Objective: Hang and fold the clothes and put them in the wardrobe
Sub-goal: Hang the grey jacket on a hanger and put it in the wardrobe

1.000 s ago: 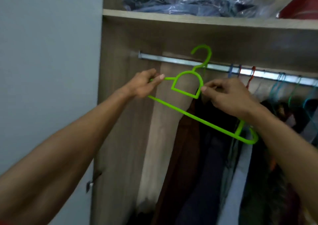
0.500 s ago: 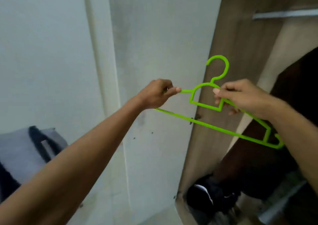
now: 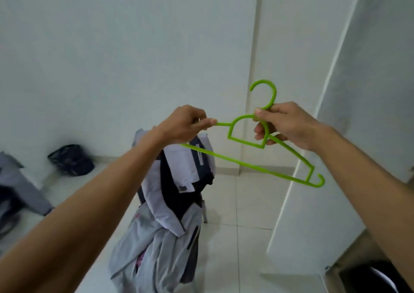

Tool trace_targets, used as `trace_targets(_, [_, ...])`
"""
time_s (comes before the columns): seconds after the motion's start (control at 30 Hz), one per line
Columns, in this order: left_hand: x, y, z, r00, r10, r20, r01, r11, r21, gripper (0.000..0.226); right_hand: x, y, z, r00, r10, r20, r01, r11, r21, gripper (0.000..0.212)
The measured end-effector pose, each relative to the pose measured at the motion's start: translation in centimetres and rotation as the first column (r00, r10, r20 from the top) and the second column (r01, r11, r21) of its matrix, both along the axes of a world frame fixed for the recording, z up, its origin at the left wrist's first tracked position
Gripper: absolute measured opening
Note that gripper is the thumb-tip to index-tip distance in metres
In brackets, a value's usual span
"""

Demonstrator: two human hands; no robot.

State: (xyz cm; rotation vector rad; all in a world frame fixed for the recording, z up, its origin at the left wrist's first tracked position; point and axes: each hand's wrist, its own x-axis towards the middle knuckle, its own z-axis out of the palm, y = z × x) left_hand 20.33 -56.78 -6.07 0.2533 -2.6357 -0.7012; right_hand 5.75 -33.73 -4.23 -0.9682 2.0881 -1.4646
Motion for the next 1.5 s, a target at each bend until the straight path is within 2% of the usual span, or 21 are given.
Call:
trace_targets(0.17, [6.4, -10.7, -2.5, 0.997, 0.065, 0.049, -0.066, 0.997, 0.026, 0.038, 4.9, -12.6, -2.2, 1.000, -0.020, 0.017, 0.021, 0.998, -0.057, 0.028])
trace_targets(0.37, [9.5, -20.1, -6.1, 0.991, 0.090, 0.097, -0.103, 0.985, 0.141, 0.043, 7.8, -23.9, -4.4, 0.995, -0.091, 0.045, 0.090, 0.996, 0.017, 0.033])
trace_targets(0.5, [9.0, -23.7, -9.1, 0.984, 0.062, 0.166, -0.105, 0.959, 0.264, 0.039, 7.2, -28.9, -6.5, 0.981, -0.183, -0.056, 0.188, 0.978, 0.093, 0.039])
trace_targets(0.67, [6.5, -27.8, -12.6, 0.971, 0.010, 0.240, -0.120, 0.886, 0.448, 0.042, 4.2, -34.2, -9.0, 0.956, -0.213, -0.202, 0.250, 0.953, 0.174, 0.051])
trace_targets(0.77, [4.0, -30.8, -13.8, 0.969, 0.005, 0.249, -0.128, 0.868, 0.480, 0.040, 1.6, -37.8, -10.4, 0.947, -0.201, -0.251, 0.259, 0.939, 0.225, 0.059])
trace_targets(0.83, [1.6, -33.2, -14.5, 0.966, 0.012, 0.260, -0.144, 0.856, 0.497, 0.039, -0.7, -40.6, -11.5, 0.940, -0.202, -0.274, 0.270, 0.932, 0.242, 0.057])
trace_targets(1.03, [-6.4, -41.7, -17.6, 0.934, 0.058, 0.353, -0.240, 0.833, 0.498, 0.042, -9.0, -48.7, -15.5, 0.944, -0.173, -0.280, 0.264, 0.905, 0.332, 0.041])
trace_targets(1.1, [-9.1, -44.6, -18.7, 0.916, 0.138, 0.377, -0.318, 0.823, 0.471, 0.046, -11.8, -51.2, -16.6, 0.949, -0.147, -0.280, 0.251, 0.889, 0.383, 0.039])
trace_targets(1.2, [-13.2, -49.1, -21.0, 0.869, 0.325, 0.373, -0.450, 0.833, 0.323, 0.048, -16.0, -55.5, -18.8, 0.952, -0.072, -0.297, 0.211, 0.859, 0.467, 0.033])
trace_targets(1.27, [-16.1, -52.1, -22.6, 0.821, 0.428, 0.377, -0.539, 0.800, 0.265, 0.047, -18.7, -58.4, -21.0, 0.956, -0.045, -0.289, 0.195, 0.835, 0.514, 0.030])
trace_targets(1.37, [-19.1, -54.9, -24.3, 0.768, 0.474, 0.432, -0.589, 0.786, 0.185, 0.060, -20.3, -61.5, -23.5, 0.967, 0.033, -0.254, 0.122, 0.813, 0.570, 0.035])
trace_targets(1.43, [-21.0, -56.2, -25.6, 0.705, 0.482, 0.520, -0.622, 0.773, 0.125, 0.069, -21.0, -63.6, -25.4, 0.966, 0.098, -0.238, 0.074, 0.778, 0.623, 0.044])
trace_targets(1.5, [-22.3, -56.7, -26.4, 0.649, 0.494, 0.579, -0.663, 0.741, 0.110, 0.067, -21.2, -65.3, -27.1, 0.965, 0.141, -0.221, 0.044, 0.744, 0.667, 0.049])
